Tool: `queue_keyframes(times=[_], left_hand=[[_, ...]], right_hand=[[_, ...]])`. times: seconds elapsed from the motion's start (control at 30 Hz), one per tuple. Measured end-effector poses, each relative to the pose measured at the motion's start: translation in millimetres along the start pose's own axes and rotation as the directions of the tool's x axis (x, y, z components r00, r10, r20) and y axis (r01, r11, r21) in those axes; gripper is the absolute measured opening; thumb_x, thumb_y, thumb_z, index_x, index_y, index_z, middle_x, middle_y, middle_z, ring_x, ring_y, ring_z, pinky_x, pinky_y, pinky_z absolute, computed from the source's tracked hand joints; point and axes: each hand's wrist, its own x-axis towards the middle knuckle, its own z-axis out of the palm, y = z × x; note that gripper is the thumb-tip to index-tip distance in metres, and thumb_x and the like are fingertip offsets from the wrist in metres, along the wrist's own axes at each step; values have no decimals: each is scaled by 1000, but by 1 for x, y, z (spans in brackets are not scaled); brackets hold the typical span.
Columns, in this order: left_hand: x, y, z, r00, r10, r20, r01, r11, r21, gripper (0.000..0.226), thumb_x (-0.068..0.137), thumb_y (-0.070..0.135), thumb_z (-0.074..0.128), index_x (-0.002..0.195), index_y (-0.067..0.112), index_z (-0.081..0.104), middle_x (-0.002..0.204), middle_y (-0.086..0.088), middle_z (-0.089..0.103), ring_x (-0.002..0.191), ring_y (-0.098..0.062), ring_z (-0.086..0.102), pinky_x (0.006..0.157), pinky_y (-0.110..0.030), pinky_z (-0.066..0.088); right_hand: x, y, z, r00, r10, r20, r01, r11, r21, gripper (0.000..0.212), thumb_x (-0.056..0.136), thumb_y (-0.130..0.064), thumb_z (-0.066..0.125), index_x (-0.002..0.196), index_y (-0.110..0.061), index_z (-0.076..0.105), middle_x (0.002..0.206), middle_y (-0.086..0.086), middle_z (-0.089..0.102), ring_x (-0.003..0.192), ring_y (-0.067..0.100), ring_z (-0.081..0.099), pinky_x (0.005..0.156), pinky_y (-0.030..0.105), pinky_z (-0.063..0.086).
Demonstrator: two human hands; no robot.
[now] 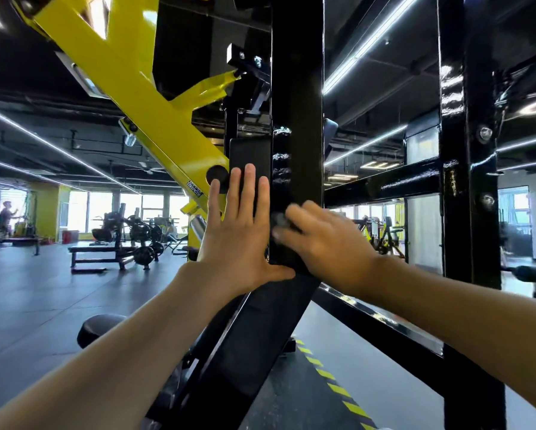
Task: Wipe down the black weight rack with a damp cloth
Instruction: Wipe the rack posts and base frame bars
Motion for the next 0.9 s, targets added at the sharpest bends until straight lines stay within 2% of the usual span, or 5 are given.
queue_keyframes(times=[0.07, 0.2, 0.4, 0.63, 0.9], left_hand=[[-2, 2, 0, 1000, -4, 1, 4, 1000, -11, 145, 65, 91, 51, 149, 3, -29, 155, -22, -37, 145, -37, -33, 116, -58, -19], [-14, 11, 7, 999, -35, 9, 36, 993, -113, 132, 78, 79, 53, 149, 5, -29, 155, -17, -39, 145, -33, -35, 119, -50, -14], [-35, 19, 17, 999, -30, 23, 35, 956, -291, 136, 72, 74, 66, 153, 9, -24, 156, -5, -40, 144, -23, -37, 122, -40, -10], [-51, 35, 29, 984, -179, 18, 164, 847, -505, 82, 75, 45, 82, 134, 7, 39, 138, -8, 32, 129, -26, 33, 108, -41, 39], [-60, 41, 37, 966, -253, 52, 244, 829, -503, 67, 81, 53, 72, 130, 16, 44, 125, 0, 48, 120, -23, 46, 101, -36, 36]], right_hand=[[-2, 8, -6, 991, -114, 68, 115, 993, -6, 23, 91, -18, 55, 112, -16, 66, 104, 6, 50, 86, 22, 48, 62, 35, 49], [4, 8, -6, 955, 287, -79, -287, 958, 17, 26, 85, -9, 66, 110, -13, 69, 101, 10, 53, 83, 26, 53, 55, 36, 51], [-22, -7, -4, 999, -18, 48, 17, 999, 31, 26, 91, -16, 50, 110, -17, 67, 103, 4, 49, 85, 21, 50, 60, 33, 49], [-13, -21, 5, 998, 62, 24, -62, 998, 21, 25, 87, -16, 52, 107, -16, 68, 110, 6, 45, 87, 23, 49, 58, 32, 46], [-52, -17, 1, 998, 40, 57, -41, 999, 21, 26, 84, -2, 59, 106, -13, 67, 103, 6, 43, 79, 26, 48, 51, 35, 47]])
